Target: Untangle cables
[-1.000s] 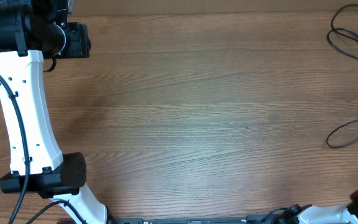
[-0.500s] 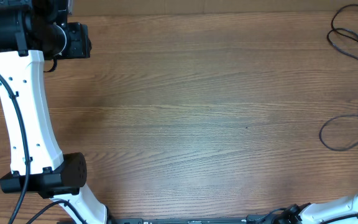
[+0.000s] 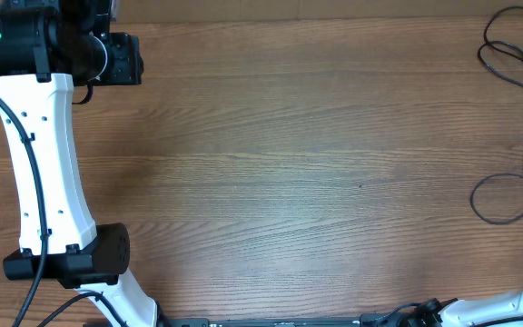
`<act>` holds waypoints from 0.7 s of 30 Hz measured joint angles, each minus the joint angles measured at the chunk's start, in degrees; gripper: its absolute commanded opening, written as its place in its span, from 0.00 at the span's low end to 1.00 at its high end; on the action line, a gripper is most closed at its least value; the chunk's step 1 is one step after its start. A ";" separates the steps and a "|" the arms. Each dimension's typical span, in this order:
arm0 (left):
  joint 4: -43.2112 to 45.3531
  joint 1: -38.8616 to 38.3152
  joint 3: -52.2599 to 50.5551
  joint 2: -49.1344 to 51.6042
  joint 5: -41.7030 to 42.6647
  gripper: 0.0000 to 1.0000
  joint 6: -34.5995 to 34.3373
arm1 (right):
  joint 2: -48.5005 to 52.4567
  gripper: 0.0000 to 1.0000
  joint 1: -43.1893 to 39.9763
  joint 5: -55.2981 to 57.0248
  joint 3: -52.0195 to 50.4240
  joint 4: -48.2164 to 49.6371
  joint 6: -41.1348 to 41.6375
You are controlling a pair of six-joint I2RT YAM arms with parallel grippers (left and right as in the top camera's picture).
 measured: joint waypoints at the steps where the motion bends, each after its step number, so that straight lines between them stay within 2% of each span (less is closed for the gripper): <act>1: 0.00 0.00 0.00 0.00 0.00 0.64 0.00 | 0.00 1.00 0.02 -1.68 0.00 -0.09 -0.31; 7: 1.68 0.00 0.00 0.00 0.00 0.63 0.00 | -1.55 1.00 3.82 -10.97 0.00 -1.53 -3.85; 10: 5.46 0.00 0.00 0.00 0.04 0.68 -0.02 | -7.61 1.00 10.14 -13.42 0.13 -1.77 -5.46; 15: 18.23 -1.46 0.22 0.00 1.31 0.79 -0.68 | -22.12 1.00 27.87 -15.08 6.62 -1.20 -7.56; 17: 24.90 -3.02 1.07 0.09 1.81 0.83 -1.62 | -27.98 1.00 38.21 -14.05 11.50 -0.57 -8.20; 21: 35.71 -7.39 4.22 0.13 1.86 0.88 -2.16 | -33.94 1.00 51.74 -10.51 16.76 0.87 -8.92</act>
